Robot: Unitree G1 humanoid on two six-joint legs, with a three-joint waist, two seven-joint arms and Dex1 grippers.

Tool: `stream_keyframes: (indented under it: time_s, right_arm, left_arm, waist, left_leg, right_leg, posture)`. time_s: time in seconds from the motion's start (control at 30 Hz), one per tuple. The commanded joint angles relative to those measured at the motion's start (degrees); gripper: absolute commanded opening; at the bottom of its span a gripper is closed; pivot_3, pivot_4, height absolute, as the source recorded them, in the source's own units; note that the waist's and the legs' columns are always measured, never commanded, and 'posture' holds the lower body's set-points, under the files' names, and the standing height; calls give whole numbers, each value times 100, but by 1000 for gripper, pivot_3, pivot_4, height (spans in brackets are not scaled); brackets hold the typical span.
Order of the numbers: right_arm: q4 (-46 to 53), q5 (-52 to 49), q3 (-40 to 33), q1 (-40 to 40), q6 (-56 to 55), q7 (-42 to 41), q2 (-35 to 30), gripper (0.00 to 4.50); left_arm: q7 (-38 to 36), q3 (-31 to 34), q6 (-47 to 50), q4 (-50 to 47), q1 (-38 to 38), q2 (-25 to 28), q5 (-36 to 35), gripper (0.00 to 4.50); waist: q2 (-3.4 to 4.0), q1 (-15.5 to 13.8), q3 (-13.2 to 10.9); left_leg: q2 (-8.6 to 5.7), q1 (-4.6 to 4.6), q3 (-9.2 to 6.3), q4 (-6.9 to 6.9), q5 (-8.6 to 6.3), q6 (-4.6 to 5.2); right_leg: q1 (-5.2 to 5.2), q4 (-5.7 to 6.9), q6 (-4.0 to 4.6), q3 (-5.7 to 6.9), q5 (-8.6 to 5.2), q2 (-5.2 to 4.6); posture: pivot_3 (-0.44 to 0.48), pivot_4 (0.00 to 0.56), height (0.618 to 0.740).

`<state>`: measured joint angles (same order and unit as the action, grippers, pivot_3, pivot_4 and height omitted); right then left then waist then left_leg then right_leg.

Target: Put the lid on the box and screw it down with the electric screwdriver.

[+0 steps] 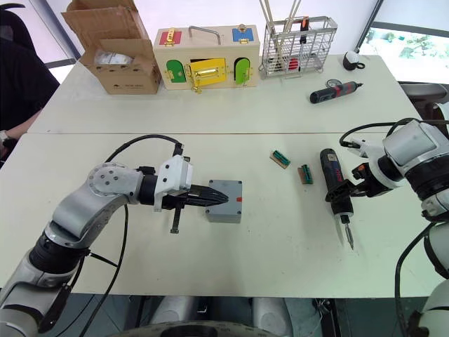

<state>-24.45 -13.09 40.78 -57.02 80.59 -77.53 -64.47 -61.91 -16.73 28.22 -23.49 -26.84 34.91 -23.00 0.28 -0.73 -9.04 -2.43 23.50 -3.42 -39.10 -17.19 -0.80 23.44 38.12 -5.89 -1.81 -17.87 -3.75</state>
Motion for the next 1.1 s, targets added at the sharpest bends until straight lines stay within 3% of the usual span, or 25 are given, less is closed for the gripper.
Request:
stream_keyframes:
  time_s: [0.03,0.07,0.17,0.2,0.4,0.87,0.97,1.1]
  right_arm:
    - [374,-8,12,244,133,151,-37,4478]
    - [422,27,-33,315,165,295,27,4478]
    - [500,207,-151,524,40,694,178,3792]
    - [549,234,-148,575,0,744,187,3376]
    - [976,387,-95,990,-274,789,-47,1898]
    - [1422,328,-383,1472,-367,533,-262,1858]
    - [1178,323,-605,1210,-343,519,-212,1858]
    - [530,36,-1537,305,29,597,-55,1858]
  left_arm:
    - [21,-57,-72,-12,-92,-103,32,0]
    - [45,-86,-66,-2,-98,-144,41,0]
    - [74,-102,-9,-30,-83,-215,3,0]
    - [73,-101,-7,-34,-71,-216,-2,0]
    - [143,-131,-48,48,-40,-290,37,0]
    - [84,-102,-207,321,-67,-336,108,0]
    - [18,-99,-298,541,-149,-347,142,0]
    - [-129,-26,-341,775,-292,-287,102,0]
  waist:
    - [-2,-3,1]
    - [-7,-3,4]
    - [-33,0,20]
    - [-40,-2,24]
    - [-81,-16,48]
    - [-81,-165,49]
    - [-81,-158,49]
    - [-50,-127,30]
  left_leg:
    - [0,0,-3,0,0,0]
    - [0,0,-5,0,0,0]
    - [1,-5,-9,-1,0,1]
    - [1,-5,-10,-2,-1,1]
    - [1,-14,-19,-5,-2,2]
    - [-1,-13,-28,-5,-2,2]
    - [-1,-13,-31,-2,-1,0]
    - [-1,-12,-19,-3,-1,1]
  right_leg:
    - [0,0,0,2,0,0]
    - [-2,0,0,4,0,0]
    - [-9,-1,0,8,0,0]
    - [-12,-2,0,9,0,0]
    - [-28,-4,0,12,0,-3]
    - [-36,-14,0,25,0,-5]
    - [-35,-14,0,28,0,-4]
    - [-27,-12,1,24,0,-3]
  posture:
    - [0,150,740]
    - [0,150,740]
    - [0,150,740]
    - [0,150,740]
    - [0,150,740]
    - [0,150,740]
    - [0,150,740]
    - [0,150,740]
